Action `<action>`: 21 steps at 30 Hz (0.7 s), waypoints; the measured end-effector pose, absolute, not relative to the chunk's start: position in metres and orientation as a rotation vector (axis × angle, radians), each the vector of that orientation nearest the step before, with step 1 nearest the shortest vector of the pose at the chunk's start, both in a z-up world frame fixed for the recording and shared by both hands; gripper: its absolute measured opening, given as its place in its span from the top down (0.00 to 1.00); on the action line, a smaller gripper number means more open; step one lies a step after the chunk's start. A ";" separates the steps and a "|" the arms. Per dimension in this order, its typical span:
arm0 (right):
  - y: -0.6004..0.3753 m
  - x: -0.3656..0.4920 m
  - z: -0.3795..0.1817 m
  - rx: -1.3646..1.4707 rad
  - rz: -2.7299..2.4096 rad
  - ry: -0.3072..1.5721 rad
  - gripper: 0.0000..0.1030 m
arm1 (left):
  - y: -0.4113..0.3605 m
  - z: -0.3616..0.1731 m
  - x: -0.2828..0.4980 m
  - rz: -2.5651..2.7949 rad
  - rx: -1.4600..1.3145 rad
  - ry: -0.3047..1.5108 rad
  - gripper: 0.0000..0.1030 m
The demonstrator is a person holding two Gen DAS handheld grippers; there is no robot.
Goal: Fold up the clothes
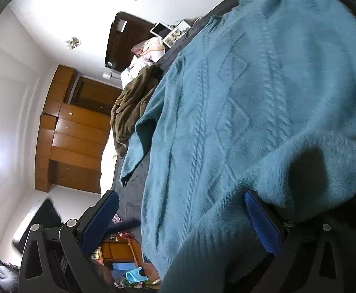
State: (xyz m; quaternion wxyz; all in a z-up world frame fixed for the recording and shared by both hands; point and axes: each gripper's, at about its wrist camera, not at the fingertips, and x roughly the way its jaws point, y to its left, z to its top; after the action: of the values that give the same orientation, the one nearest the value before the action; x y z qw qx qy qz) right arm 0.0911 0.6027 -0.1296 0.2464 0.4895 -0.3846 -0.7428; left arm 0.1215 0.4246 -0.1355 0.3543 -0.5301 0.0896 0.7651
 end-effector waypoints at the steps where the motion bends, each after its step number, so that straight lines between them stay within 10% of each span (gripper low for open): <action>1: 0.602 0.087 -0.131 1.342 -2.023 -1.054 0.00 | 0.428 -0.137 0.122 1.971 -1.370 0.245 0.00; 21: 0.643 0.163 -0.132 1.469 -2.189 -1.104 0.08 | 0.399 -0.180 0.075 2.073 -1.533 0.241 0.00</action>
State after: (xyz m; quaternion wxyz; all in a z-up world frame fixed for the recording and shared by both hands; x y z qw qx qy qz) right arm 0.1633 0.6430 -0.1321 0.1412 0.5088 -0.3824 -0.7583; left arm 0.0754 0.3991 -0.1803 0.2724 -0.5695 0.0897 0.7703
